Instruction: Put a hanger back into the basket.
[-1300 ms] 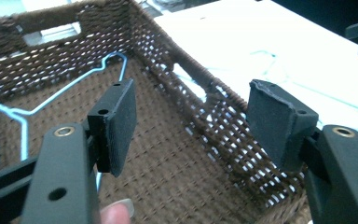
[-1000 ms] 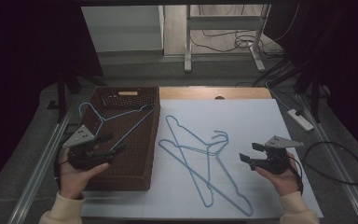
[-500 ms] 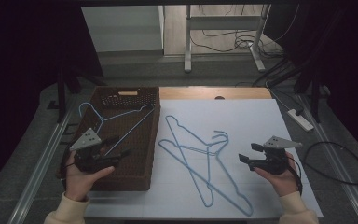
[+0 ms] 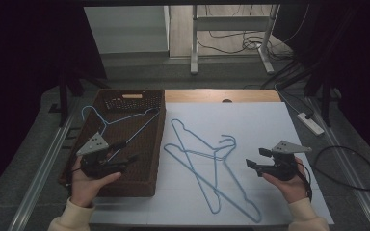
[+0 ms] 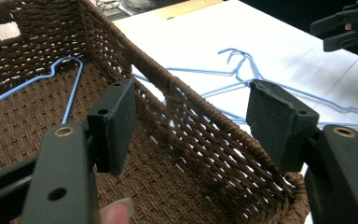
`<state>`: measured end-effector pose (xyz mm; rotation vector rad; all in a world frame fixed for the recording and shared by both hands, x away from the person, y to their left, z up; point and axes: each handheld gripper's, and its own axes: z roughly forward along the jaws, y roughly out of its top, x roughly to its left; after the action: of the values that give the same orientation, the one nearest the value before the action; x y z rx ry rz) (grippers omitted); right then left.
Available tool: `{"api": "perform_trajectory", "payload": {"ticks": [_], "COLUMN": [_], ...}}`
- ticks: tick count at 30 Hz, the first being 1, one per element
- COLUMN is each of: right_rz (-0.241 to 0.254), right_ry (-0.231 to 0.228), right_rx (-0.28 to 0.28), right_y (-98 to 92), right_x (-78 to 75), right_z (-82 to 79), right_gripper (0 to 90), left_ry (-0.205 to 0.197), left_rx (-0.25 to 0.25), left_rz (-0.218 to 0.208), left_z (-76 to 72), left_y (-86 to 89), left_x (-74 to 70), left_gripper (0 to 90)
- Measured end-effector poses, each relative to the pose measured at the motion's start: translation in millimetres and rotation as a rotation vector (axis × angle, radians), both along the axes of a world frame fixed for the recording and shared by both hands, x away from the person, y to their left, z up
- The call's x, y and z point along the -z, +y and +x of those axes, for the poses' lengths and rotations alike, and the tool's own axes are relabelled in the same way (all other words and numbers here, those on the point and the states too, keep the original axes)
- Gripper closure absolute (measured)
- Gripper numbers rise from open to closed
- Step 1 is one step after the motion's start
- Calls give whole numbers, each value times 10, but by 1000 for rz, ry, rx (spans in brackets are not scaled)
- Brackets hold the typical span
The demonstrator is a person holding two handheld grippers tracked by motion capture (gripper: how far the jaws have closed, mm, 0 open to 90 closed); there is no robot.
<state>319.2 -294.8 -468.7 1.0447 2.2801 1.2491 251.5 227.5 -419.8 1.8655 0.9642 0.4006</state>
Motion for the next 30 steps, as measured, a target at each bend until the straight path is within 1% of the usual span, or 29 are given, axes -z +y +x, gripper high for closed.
{"api": "perform_trajectory", "payload": {"ticks": [4, 10, 12, 15, 17, 19, 21, 23, 25, 26, 28, 30], "right_rz": [-1, -20, -48, -69, -81, -105, -133, -174, -206, -224, -244, -249], "right_ry": [4, 7, 14, 19, 31, 46, 63, 82, 91, 94, 97, 106], "right_rx": [7, 12, 26, 38, 42, 45, 40, 28, 20, 11, 2, 1], "right_y": [19, 69, 108, 151, 191, 243, 304, 382, 446, 488, 540, 591], "right_x": [-1, -3, -3, -12, -15, -11, -1, 10, 13, 12, 4, 3], "right_z": [1, 1, -2, 5, 12, 13, 11, 8, 2, 5, 23, 64], "right_gripper": [279, 279, 283, 286, 286, 286, 287, 286, 286, 285, 285, 287], "left_ry": [1, 14, 16, 18, 17, 23, 31, 34, 39, 40, 42, 42], "left_rx": [13, 24, 29, 29, 25, 28, 31, 34, 41, 46, 49, 46], "left_rz": [3, 4, 6, 7, 10, 11, 15, 19, 24, 33, 38, 35], "left_z": [2, 6, 12, 10, 5, 7, 6, 2, -7, -20, -30, -38], "left_y": [-25, -41, -53, -60, -63, -69, -86, -100, -124, -150, -159, -157], "left_x": [18, 53, 60, 60, 64, 80, 104, 119, 135, 146, 146, 147], "left_gripper": [342, 342, 342, 343, 343, 343, 343, 343, 343, 342, 342, 341]}}
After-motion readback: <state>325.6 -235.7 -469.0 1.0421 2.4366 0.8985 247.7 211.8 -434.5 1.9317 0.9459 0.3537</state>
